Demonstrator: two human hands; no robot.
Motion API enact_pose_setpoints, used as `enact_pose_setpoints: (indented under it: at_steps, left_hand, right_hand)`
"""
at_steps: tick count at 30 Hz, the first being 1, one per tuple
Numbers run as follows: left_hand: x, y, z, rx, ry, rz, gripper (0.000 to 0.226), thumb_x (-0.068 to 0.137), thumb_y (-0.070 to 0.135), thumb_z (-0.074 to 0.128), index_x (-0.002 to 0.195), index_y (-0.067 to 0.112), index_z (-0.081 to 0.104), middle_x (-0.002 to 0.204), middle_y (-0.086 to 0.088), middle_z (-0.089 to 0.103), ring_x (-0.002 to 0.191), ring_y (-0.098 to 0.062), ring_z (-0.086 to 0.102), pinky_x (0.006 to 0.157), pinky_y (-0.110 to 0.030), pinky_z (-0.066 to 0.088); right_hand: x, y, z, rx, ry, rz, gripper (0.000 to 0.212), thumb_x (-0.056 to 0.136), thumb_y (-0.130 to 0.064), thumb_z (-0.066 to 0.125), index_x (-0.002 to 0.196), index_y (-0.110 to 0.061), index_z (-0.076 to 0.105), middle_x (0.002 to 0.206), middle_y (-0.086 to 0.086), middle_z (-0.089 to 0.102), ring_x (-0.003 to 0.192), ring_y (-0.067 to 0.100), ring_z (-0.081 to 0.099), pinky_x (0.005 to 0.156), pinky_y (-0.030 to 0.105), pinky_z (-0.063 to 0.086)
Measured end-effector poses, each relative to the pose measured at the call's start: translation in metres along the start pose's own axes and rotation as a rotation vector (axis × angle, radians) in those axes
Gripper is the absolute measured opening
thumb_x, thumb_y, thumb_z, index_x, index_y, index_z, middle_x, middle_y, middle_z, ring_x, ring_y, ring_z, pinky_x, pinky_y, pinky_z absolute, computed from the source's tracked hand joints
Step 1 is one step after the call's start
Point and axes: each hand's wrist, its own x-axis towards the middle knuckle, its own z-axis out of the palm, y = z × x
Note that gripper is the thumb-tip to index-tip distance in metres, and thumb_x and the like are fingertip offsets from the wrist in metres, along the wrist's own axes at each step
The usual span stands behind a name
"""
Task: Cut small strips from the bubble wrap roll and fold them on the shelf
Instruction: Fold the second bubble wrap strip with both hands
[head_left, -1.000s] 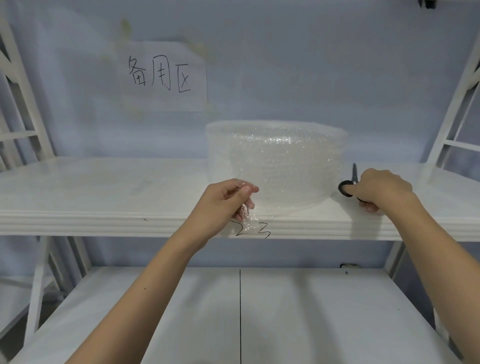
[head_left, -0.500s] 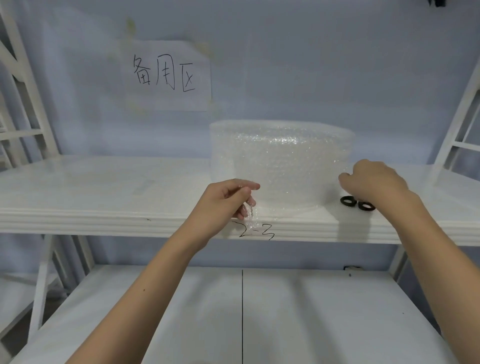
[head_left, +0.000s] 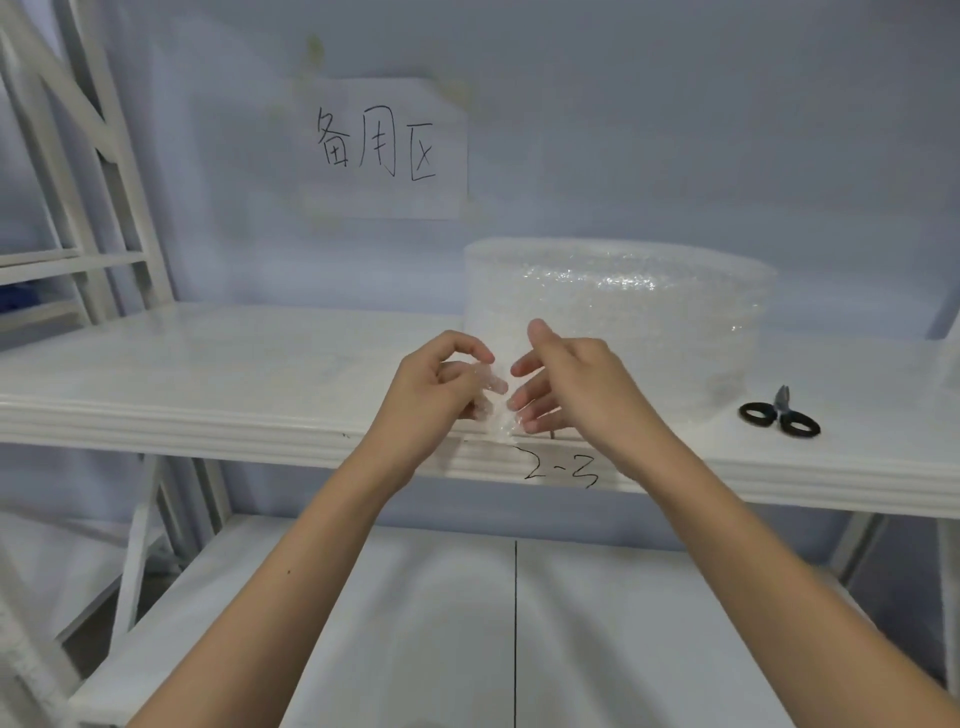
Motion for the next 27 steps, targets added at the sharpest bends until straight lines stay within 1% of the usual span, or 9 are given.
enact_pose_setpoints:
  at_steps: [5,7,9,11,14,17,20,24,27]
  left_hand:
    - [0.005,-0.004,-0.016,0.001,0.035,-0.032,0.023,0.092,0.004,0.047,0.098,0.012,0.068,0.085,-0.006,0.075,0.067,-0.016,0.064,0.07,-0.029,0.057]
    - [0.008,-0.004,-0.022,-0.039,0.046,-0.05,0.023,0.094,0.007,0.047,0.097,0.012,0.07,0.08,-0.001,0.072,0.067,-0.016,0.064,0.069,-0.028,0.055]
    - [0.012,-0.006,-0.027,-0.043,0.051,-0.049,0.019,0.097,0.013,0.051,0.098,0.013,0.07,0.077,0.003,0.069,0.068,-0.016,0.065,0.069,-0.029,0.055]
    - [0.015,-0.01,-0.032,-0.018,0.042,-0.037,0.013,0.096,0.017,0.058,0.105,0.015,0.068,0.073,0.007,0.07,0.068,-0.014,0.066,0.071,-0.029,0.057]
    - [0.019,-0.013,-0.035,-0.038,0.028,-0.044,0.022,0.093,0.014,0.064,0.114,0.015,0.063,0.074,0.001,0.073,0.072,-0.013,0.068,0.078,-0.03,0.059]
    - [0.024,-0.015,-0.038,-0.067,0.044,-0.071,0.017,0.09,0.014,0.067,0.107,0.01,0.066,0.083,-0.008,0.075,0.079,-0.017,0.069,0.084,-0.034,0.058]
    - [0.027,-0.016,-0.041,-0.054,0.047,-0.082,0.011,0.091,0.017,0.066,0.098,0.008,0.069,0.083,-0.006,0.072,0.078,-0.015,0.067,0.08,-0.031,0.056]
    - [0.03,-0.017,-0.045,-0.067,0.041,-0.084,0.011,0.091,0.018,0.067,0.096,0.009,0.071,0.084,-0.003,0.068,0.075,-0.014,0.062,0.077,-0.029,0.055]
    - [0.031,-0.018,-0.049,-0.083,0.017,-0.094,0.013,0.092,0.015,0.065,0.098,0.006,0.072,0.089,-0.007,0.067,0.076,-0.015,0.061,0.079,-0.028,0.055]
  right_hand:
    - [0.016,0.005,0.019,0.058,-0.08,-0.033,0.035,0.089,-0.039,0.062,0.089,-0.005,0.07,0.073,0.013,0.07,0.06,0.022,0.066,0.062,0.032,0.06]
    - [0.021,0.008,0.024,0.1,-0.118,-0.037,0.028,0.084,-0.031,0.072,0.094,-0.005,0.071,0.073,0.011,0.07,0.061,0.018,0.065,0.065,0.032,0.06]
    - [0.026,0.011,0.028,0.151,-0.142,-0.014,0.031,0.082,-0.026,0.076,0.103,-0.005,0.068,0.071,0.007,0.071,0.063,0.015,0.065,0.067,0.029,0.059]
    - [0.031,0.014,0.032,0.201,-0.158,0.006,0.032,0.083,-0.02,0.075,0.109,-0.005,0.065,0.072,0.005,0.072,0.065,0.014,0.066,0.068,0.028,0.057]
    - [0.033,0.016,0.035,0.223,-0.177,0.008,0.025,0.084,-0.012,0.073,0.107,-0.005,0.065,0.071,0.005,0.072,0.066,0.014,0.066,0.065,0.026,0.056]
    - [0.035,0.018,0.039,0.233,-0.193,0.005,0.018,0.083,-0.012,0.074,0.1,-0.009,0.067,0.075,0.01,0.07,0.061,0.014,0.063,0.06,0.025,0.056]
    - [0.039,0.018,0.04,0.229,-0.196,-0.014,0.015,0.085,-0.016,0.072,0.098,-0.009,0.069,0.079,0.009,0.071,0.062,0.013,0.064,0.064,0.027,0.059]
    - [0.047,0.016,0.039,0.208,-0.154,-0.043,0.02,0.086,-0.016,0.071,0.102,-0.005,0.069,0.08,0.004,0.072,0.068,0.014,0.067,0.068,0.025,0.058]
    - [0.052,0.014,0.04,0.177,-0.143,-0.071,0.016,0.085,-0.015,0.072,0.099,-0.007,0.07,0.084,0.009,0.073,0.072,0.015,0.067,0.071,0.025,0.058]
